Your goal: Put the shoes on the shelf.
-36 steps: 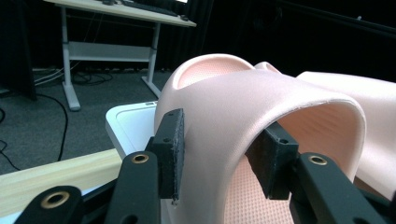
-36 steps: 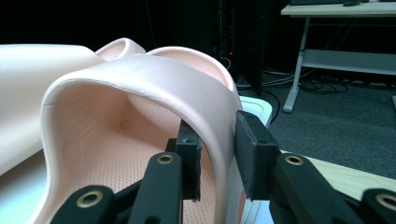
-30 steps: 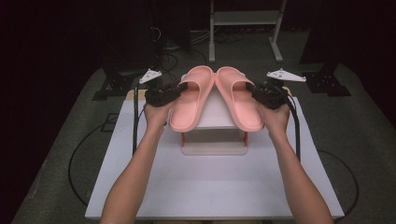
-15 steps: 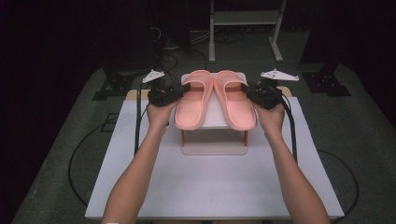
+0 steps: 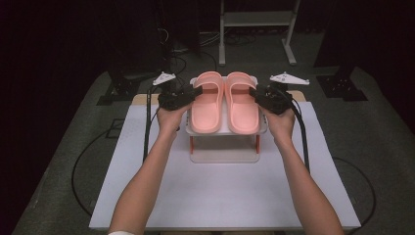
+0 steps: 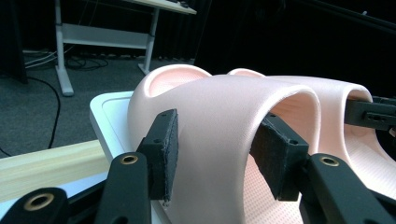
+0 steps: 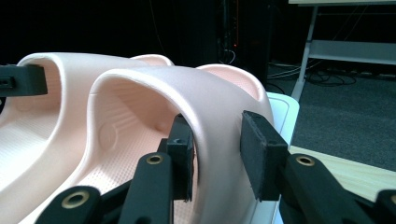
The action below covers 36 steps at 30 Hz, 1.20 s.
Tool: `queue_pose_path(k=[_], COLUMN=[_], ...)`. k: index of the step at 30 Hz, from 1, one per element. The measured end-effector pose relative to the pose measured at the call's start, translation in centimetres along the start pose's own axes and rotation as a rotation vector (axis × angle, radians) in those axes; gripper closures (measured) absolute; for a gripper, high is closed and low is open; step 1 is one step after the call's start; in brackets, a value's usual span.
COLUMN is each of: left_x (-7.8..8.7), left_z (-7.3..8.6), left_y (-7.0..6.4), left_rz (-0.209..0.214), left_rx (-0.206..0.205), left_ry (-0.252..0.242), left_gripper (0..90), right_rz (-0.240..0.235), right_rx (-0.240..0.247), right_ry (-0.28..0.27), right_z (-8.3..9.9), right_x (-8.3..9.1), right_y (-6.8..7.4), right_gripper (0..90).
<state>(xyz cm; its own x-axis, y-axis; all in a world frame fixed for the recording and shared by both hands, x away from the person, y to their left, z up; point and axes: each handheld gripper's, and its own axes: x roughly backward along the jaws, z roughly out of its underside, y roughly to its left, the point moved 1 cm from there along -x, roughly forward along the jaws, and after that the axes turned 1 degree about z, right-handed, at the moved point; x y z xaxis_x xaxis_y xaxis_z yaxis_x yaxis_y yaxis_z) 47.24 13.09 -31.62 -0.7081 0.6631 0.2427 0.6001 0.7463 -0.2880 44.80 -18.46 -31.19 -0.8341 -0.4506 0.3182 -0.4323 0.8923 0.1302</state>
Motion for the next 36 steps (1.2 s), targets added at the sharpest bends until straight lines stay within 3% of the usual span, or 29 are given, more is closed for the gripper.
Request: queue_pose_path(k=[22, 36], left_x=[-0.5, -1.0], left_z=[-0.4, -0.6], left_y=[0.6, 0.7], left_rz=[-0.006, -0.013], left_rx=[-0.001, -0.001], left_ry=[0.006, 0.007], left_gripper=[52.0, 51.8], right_rz=[0.023, 0.007], right_rx=[-0.012, -0.011], right_ry=[-0.010, -0.007], right_z=[-0.3, -0.5], right_x=[-1.2, -1.4], right_y=[0.2, 0.3], right_gripper=[62.2, 60.6])
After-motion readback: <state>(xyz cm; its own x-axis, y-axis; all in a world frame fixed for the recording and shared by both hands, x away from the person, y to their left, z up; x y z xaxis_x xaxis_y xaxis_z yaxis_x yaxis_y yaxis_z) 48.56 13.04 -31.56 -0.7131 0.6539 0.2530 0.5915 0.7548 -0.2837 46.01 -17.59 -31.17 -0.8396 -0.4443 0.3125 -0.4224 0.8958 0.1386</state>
